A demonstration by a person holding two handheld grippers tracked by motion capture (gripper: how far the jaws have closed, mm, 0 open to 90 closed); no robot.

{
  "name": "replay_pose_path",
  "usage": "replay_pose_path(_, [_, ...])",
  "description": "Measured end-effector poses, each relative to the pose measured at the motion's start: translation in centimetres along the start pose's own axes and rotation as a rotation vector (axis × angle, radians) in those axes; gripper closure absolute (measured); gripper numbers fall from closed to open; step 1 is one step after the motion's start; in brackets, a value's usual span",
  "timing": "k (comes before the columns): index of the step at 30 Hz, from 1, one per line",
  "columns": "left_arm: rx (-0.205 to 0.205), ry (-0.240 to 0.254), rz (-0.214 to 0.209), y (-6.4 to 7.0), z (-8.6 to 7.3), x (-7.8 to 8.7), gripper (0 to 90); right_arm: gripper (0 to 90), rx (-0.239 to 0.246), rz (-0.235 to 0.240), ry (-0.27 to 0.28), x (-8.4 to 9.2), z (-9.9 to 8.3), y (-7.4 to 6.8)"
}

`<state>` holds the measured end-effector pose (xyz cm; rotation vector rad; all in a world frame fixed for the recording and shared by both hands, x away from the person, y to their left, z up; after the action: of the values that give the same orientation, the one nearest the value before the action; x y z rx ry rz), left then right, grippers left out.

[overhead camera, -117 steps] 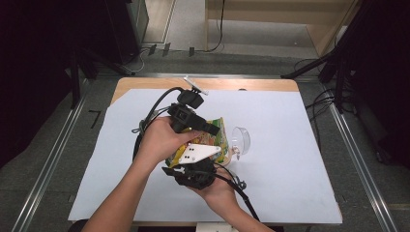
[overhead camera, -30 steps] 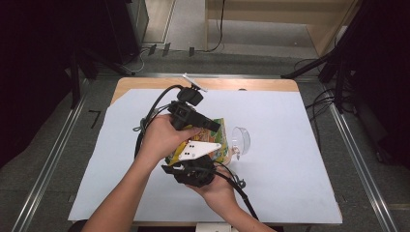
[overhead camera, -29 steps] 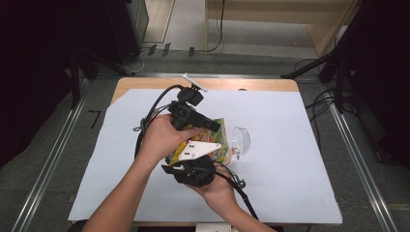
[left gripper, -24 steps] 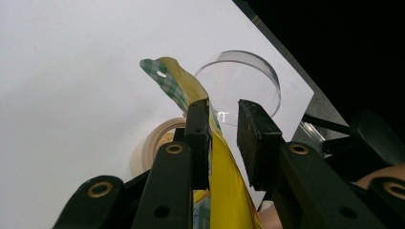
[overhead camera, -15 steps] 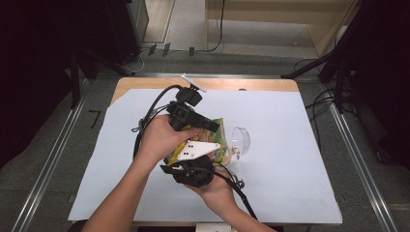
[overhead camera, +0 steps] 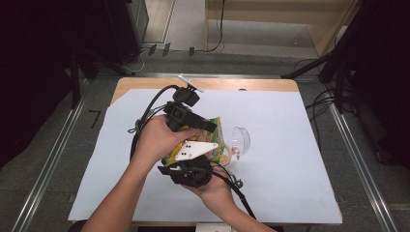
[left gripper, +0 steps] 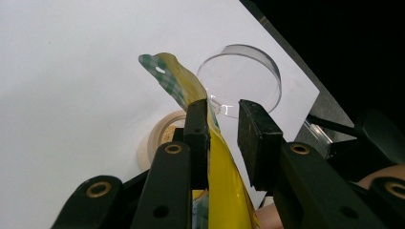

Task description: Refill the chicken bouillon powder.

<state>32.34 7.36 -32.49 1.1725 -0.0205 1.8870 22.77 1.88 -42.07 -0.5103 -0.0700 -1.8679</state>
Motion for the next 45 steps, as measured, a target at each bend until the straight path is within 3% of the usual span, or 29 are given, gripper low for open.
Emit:
replay_pose_path(21, [0.017, -0.003, -0.021, -0.40, 0.14, -0.28, 74.3, 77.8, -0.025, 0.005, -0.016, 0.07, 0.11, 0.05])
replay_pose_path(45, [0.012, -0.009, -0.020, -0.48, 0.01, -0.48, 74.4, 77.1, 0.000, -0.006, -0.021, 0.00, -0.26, 0.07])
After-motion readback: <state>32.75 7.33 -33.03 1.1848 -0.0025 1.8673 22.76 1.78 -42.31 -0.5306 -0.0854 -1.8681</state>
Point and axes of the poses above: each handheld gripper's, and its own axes: x roughly backward along the jaws, z roughly out of its top, y roughly to its right, the point moved 2 cm from there along -x, roughly forward along the jaws, and after that the axes turned 3 degrees about y, right-handed, at the moved point
